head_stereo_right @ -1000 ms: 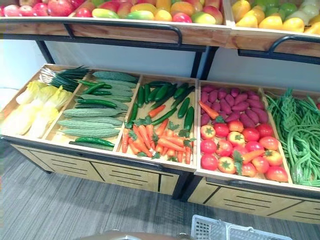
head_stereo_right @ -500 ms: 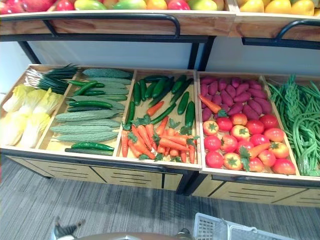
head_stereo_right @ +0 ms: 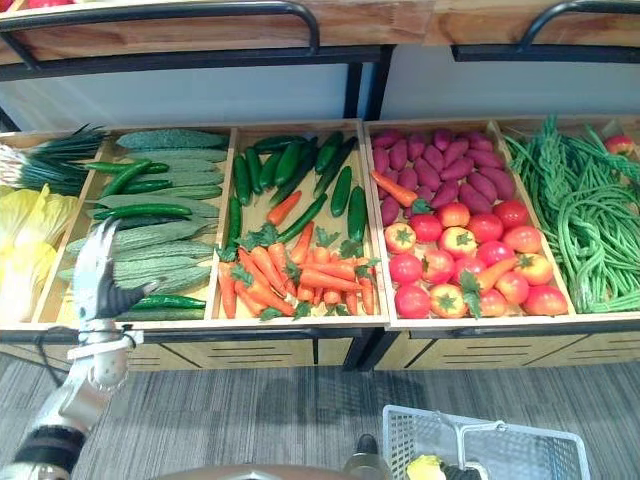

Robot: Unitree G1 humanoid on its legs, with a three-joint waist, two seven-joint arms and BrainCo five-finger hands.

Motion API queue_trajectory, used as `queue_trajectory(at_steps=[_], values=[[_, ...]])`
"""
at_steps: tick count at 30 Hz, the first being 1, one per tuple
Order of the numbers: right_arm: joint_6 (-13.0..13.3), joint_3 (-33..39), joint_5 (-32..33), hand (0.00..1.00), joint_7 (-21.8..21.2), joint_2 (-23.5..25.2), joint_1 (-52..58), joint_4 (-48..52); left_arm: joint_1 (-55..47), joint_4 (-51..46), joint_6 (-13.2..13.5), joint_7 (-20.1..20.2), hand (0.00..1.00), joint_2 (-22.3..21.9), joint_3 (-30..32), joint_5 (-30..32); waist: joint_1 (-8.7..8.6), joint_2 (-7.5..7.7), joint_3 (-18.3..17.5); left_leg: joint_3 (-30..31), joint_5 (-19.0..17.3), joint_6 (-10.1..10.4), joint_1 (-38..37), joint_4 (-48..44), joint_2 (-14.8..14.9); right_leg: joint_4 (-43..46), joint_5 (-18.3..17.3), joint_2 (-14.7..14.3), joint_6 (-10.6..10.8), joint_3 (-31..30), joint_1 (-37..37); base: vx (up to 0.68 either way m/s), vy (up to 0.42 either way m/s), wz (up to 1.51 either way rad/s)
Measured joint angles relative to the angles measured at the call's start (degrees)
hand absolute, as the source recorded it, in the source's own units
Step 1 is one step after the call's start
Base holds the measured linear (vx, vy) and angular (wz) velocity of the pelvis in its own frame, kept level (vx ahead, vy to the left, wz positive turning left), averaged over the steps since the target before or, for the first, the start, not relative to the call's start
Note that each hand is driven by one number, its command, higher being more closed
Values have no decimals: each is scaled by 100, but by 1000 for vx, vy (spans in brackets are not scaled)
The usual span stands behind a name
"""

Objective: Pick vegetable in the basket

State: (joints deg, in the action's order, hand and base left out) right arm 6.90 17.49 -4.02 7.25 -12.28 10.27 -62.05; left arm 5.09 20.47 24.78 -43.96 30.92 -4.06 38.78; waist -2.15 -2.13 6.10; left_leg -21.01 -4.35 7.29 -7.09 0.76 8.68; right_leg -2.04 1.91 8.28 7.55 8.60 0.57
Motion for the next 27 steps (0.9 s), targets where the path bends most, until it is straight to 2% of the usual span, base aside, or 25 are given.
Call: queue_trajectory(at_steps=[1, 5, 6, 8, 10, 16, 19, 21, 24, 27], values=[[-1, -7, -2, 100, -33, -22, -1, 37, 67, -48, 50, 52, 0, 68, -112, -1, -36, -12, 2, -33, -17, -2, -14, -10, 7, 0, 2, -8, -2, -33, -1, 29, -6, -26], [9, -8, -47, 100, -149, -230, -10, 96, 412, -192, 388, 758, 0, 360, -898, -181, -258, -135, -31, -62, -115, -27, -49, -122, 8, -8, 48, -12, -41, -203, -30, 11, -3, -27], [7, -7, -54, 100, -162, -266, -1, 91, 539, -191, 447, 1053, 0, 412, -1144, -276, -260, -150, -23, -108, -141, -29, -96, -122, 7, -13, 65, -18, -32, -269, -32, -7, 0, -27], [3, -10, -69, 100, -190, -277, 1, 88, 693, -189, 487, 1397, 0, 556, -1544, -435, -270, -162, -26, -189, -205, -15, -117, -155, 26, -64, 110, -41, -44, -318, -30, -34, -3, -25], [10, -61, -131, 100, -265, -310, -12, 91, 868, -144, 491, 1962, 0, 729, -2074, -744, -391, -152, -19, -233, -242, -12, -103, -218, 17, -128, 176, -35, -35, -401, -33, -66, -13, -17], [112, -230, -224, 100, -287, -404, -14, 110, 1442, 312, 464, 3217, 0, 791, -2950, -1173, -580, -183, -1, -402, -257, 2, -110, -245, 9, -201, 270, -40, -26, -555, -118, -58, -21, -15], [134, -232, -227, 100, -289, -440, -37, 119, 1671, 419, 447, 3701, 0, 792, -3148, -1422, -644, -210, 30, -495, -259, 5, -106, -239, 10, -209, 303, -54, -28, -636, -163, -28, -24, -17], [146, -255, -291, 100, -300, -442, -49, 124, 1829, 573, 342, 4166, 0, 791, -3294, -1584, -766, -219, 29, -520, -263, 12, -109, -231, 20, -210, 304, -72, -29, -662, -179, -12, -27, -6], [195, -351, -467, 100, -415, -458, -17, 289, 2028, 746, 243, 4642, 0, 803, -3489, -1609, -833, -218, 48, -619, -267, 18, -109, -214, 22, -204, 326, -93, -35, -755, -242, -8, -25, -15], [252, -454, -518, 100, -556, -578, 44, 507, 2293, 745, 241, 4919, 0, 826, -3740, -1615, -877, -209, 110, -633, -272, 24, -112, -215, 17, -197, 326, -87, -35, -762, -246, -6, -9, -2]])
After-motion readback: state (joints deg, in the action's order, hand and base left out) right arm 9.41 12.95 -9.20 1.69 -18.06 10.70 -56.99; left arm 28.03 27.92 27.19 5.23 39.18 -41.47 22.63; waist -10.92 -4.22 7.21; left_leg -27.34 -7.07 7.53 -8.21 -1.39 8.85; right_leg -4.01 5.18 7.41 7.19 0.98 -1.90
